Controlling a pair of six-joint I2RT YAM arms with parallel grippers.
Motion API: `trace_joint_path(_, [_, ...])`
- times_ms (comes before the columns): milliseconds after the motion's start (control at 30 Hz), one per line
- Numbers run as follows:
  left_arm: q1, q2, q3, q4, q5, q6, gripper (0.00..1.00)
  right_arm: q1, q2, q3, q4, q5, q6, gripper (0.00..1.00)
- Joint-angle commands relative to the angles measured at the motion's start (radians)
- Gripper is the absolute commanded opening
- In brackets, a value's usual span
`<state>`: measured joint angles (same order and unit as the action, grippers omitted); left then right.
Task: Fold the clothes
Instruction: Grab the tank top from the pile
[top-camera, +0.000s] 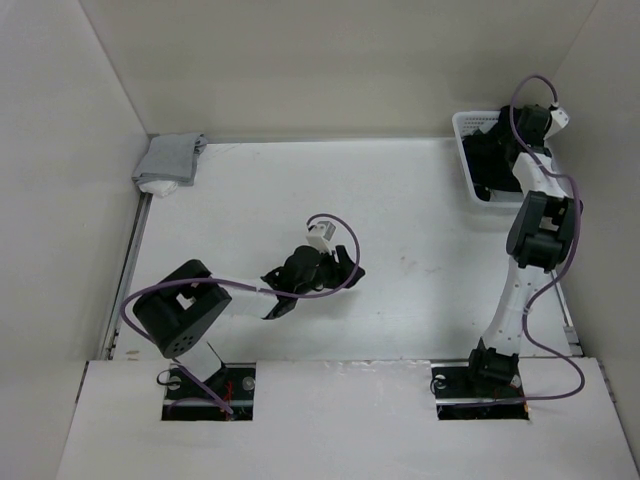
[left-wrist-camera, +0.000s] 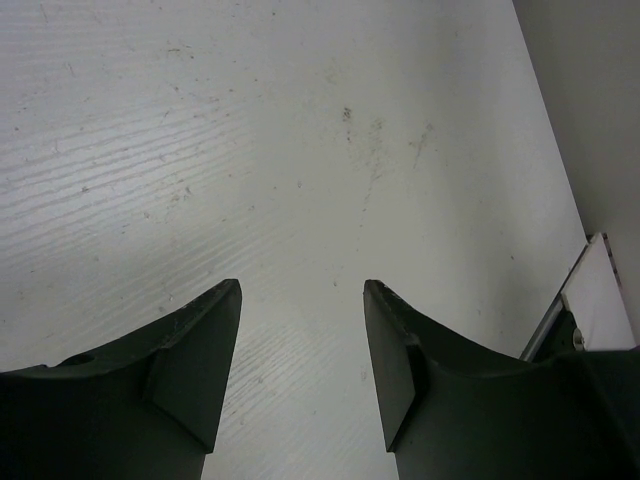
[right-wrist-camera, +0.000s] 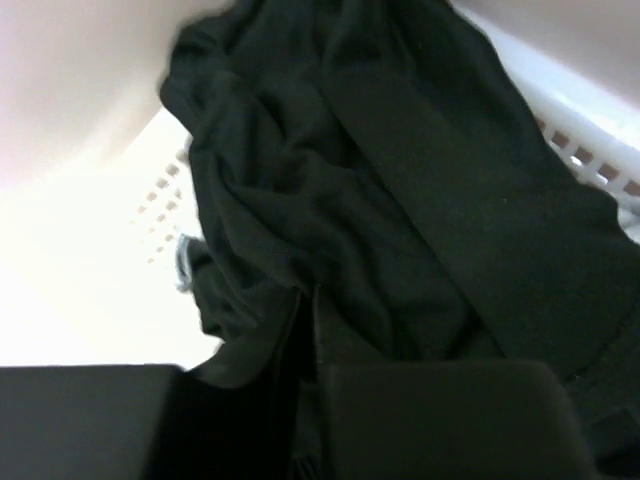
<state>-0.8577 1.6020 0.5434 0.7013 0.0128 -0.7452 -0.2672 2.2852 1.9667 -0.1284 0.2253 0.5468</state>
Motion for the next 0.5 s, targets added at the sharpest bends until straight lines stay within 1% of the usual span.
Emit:
trace_joint_path(0, [0.018, -0.008, 0.021, 0.070, 0.026, 0.004, 0.50, -0.001, -0.109, -0.077, 0.117, 0.040, 0.038, 0.00])
trace_joint_path(67, [0.026, -0.017, 0.020, 0.070, 0.030, 0.003, 0.50, 0.000, -0.228, -0.208, 0.283, 0.043, 0.024, 0.00])
trace_joint_path(100, [0.032, -0.027, 0.013, 0.070, 0.030, 0.001, 0.50, 0.000, -0.281, -0.250, 0.320, 0.043, 0.022, 0.00])
trace_joint_path(167, [0.036, -0.034, 0.007, 0.073, 0.030, 0.000, 0.50, 0.009, -0.369, -0.284, 0.328, 0.043, 0.022, 0.00])
trace_joint_path(300, [0.044, -0.045, -0.008, 0.089, 0.036, -0.019, 0.50, 0.085, -0.689, -0.460, 0.386, 0.037, -0.016, 0.00])
trace_joint_path(333, [0.046, -0.048, -0.011, 0.093, 0.036, -0.019, 0.50, 0.105, -0.742, -0.492, 0.398, 0.037, -0.021, 0.00])
trace_joint_path(400, [0.052, -0.063, -0.019, 0.095, 0.033, -0.019, 0.50, 0.166, -0.875, -0.572, 0.424, 0.046, -0.033, 0.00])
trace_joint_path(433, [0.062, -0.080, -0.028, 0.095, 0.029, -0.020, 0.50, 0.226, -0.976, -0.616, 0.430, 0.048, -0.041, 0.00])
trace_joint_path(467, [0.068, -0.092, -0.034, 0.095, 0.026, -0.023, 0.50, 0.246, -1.004, -0.624, 0.431, 0.048, -0.044, 0.00])
